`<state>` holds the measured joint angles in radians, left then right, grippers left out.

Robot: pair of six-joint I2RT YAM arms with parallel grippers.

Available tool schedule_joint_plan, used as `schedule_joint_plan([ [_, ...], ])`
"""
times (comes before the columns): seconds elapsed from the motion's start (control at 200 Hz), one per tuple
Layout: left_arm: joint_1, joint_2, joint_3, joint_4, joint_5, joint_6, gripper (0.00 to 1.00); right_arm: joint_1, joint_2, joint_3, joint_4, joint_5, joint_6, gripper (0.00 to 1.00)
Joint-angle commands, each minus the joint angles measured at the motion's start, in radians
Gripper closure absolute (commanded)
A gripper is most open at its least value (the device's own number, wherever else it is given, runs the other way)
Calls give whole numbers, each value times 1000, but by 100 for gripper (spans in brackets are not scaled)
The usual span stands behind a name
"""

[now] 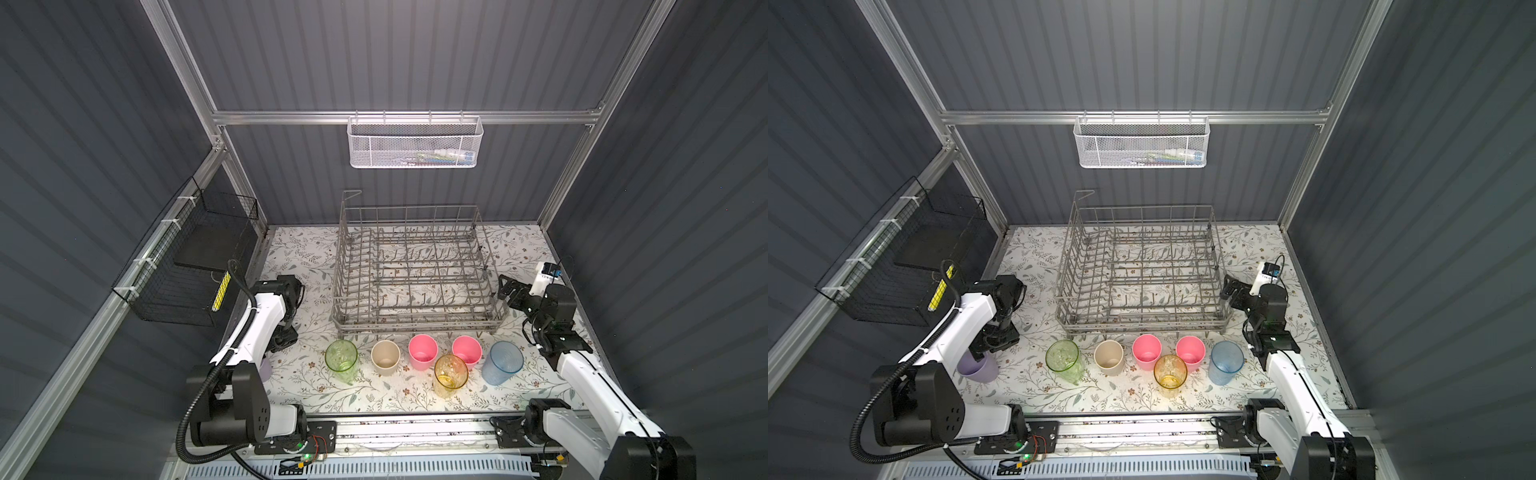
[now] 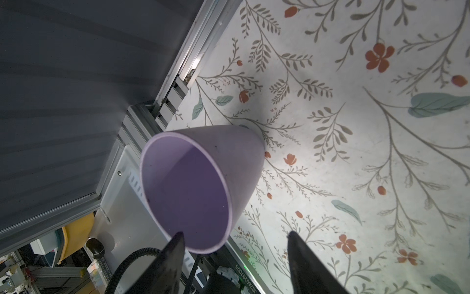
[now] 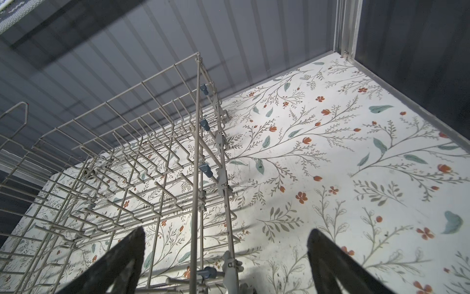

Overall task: Load cups into a dish rack
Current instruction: Pick up the cup from the bottom-left of the table.

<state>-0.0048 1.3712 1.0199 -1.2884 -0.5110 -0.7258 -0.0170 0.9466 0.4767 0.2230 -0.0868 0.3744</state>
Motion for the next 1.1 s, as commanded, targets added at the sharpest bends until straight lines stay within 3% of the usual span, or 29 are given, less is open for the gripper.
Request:
schedule_joint_plan([
  [0.0,12,6,-15,7,16,-18,37,-6,0,-11,19,-4,-8,1],
  [0.81,68,35,-54,131,30,54,47,-6,-25,-20,9,-13,-2,1],
  [1.096,75,39,-74,153,40,62,57,-7,-26,-19,7,-14,-2,1],
])
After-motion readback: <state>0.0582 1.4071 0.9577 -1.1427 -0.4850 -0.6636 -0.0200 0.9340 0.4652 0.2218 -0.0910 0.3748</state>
